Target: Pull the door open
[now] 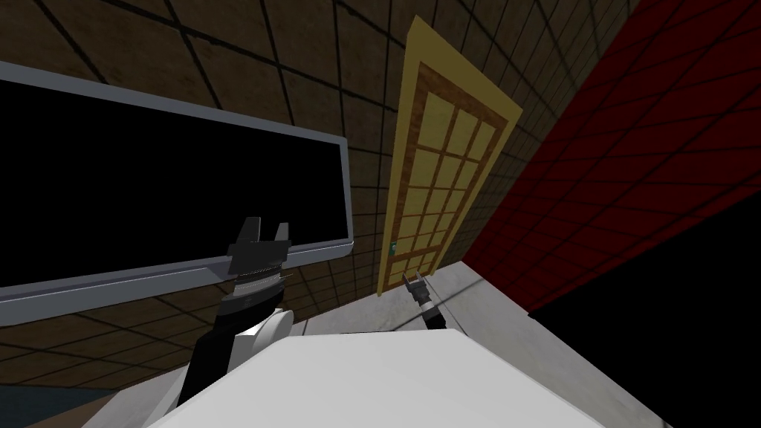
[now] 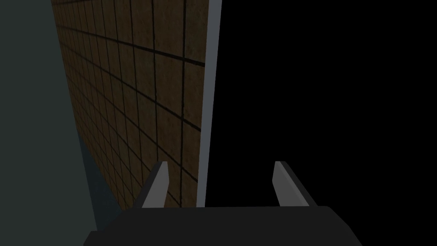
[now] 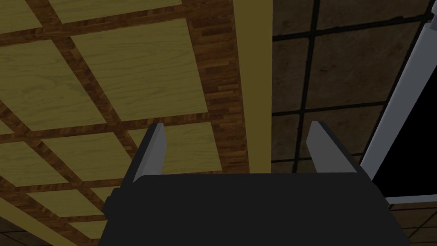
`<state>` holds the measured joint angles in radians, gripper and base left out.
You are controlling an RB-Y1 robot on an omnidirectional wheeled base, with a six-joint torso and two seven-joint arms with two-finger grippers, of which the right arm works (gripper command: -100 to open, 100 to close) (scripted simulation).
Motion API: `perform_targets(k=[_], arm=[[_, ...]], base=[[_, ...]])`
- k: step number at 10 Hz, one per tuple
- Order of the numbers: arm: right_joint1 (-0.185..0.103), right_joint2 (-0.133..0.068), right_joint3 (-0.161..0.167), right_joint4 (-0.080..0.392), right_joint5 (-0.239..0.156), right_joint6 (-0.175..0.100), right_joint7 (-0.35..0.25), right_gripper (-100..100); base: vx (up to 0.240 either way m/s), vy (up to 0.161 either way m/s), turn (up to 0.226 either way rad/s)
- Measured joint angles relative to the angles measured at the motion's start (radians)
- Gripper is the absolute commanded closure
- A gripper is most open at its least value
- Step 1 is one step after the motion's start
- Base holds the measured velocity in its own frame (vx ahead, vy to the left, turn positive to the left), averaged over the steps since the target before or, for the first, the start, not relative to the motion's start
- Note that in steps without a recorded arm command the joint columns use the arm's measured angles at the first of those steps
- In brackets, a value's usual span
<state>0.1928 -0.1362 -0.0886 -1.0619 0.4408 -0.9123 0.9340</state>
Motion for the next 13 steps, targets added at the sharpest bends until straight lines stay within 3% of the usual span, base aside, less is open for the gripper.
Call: perform_targets(k=[10,13], arm=[[-0.049,-0.011,-0.014,0.184,0.062,-0.04,0.129,-100],[-0.053,-0.015,-0.017,0.192,0.055,-0.042,0.134,-100]], base=[[0.126,-0.003,-0.003],[-0.144,-0.015,0.108]])
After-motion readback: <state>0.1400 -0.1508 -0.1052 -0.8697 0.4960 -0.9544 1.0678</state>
